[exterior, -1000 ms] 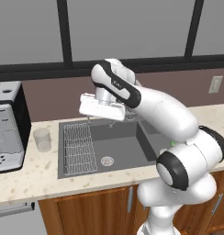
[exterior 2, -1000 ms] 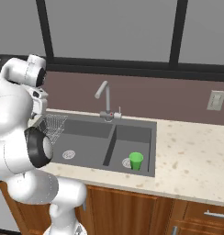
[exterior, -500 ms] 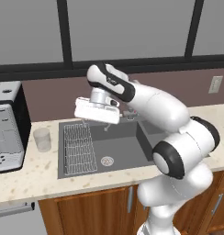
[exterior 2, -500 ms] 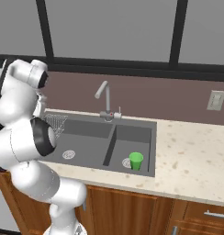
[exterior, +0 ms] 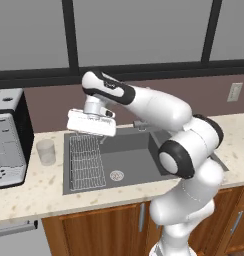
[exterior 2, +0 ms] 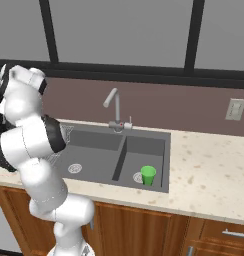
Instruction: Move any existing items from the left basin to the right basin for drying. Then move the glass cup from the counter to the left basin of the sink for washing.
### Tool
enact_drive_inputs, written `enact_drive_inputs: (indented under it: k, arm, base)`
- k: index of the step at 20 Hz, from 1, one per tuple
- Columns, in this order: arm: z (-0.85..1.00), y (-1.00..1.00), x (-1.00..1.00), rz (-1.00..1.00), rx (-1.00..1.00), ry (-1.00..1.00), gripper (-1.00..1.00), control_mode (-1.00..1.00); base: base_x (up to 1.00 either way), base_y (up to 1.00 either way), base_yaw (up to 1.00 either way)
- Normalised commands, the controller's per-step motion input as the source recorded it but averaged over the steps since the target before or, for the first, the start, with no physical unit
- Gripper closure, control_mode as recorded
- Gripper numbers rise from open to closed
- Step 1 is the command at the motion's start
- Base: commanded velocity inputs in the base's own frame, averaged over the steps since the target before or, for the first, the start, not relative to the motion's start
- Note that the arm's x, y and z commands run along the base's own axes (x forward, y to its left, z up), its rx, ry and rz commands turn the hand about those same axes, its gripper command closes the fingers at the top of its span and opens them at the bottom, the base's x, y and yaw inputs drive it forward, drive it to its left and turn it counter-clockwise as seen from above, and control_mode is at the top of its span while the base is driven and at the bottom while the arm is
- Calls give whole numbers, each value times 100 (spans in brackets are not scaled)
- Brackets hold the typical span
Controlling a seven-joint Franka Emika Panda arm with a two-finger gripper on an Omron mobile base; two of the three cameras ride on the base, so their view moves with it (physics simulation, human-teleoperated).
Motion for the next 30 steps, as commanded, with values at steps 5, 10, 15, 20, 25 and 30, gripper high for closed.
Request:
enact_drive_inputs:
  k: [5,10,15,20,25,30]
  arm:
    - [-24,79,18,2,0,0,-100,-100]
    - [-36,41,28,-1,0,0,-100,-100]
    - [-25,2,24,-5,0,0,-100,-100]
    - [-21,6,30,-8,0,-2,-100,-100]
    - [-19,27,33,-10,0,-6,-100,-100]
    - [-17,19,31,-9,0,-2,-100,-100]
  base:
    - [0,0,0]
    - [0,0,0]
    - [0,0,0]
    - [0,0,0]
    - [0,0,0]
    - [0,0,0]
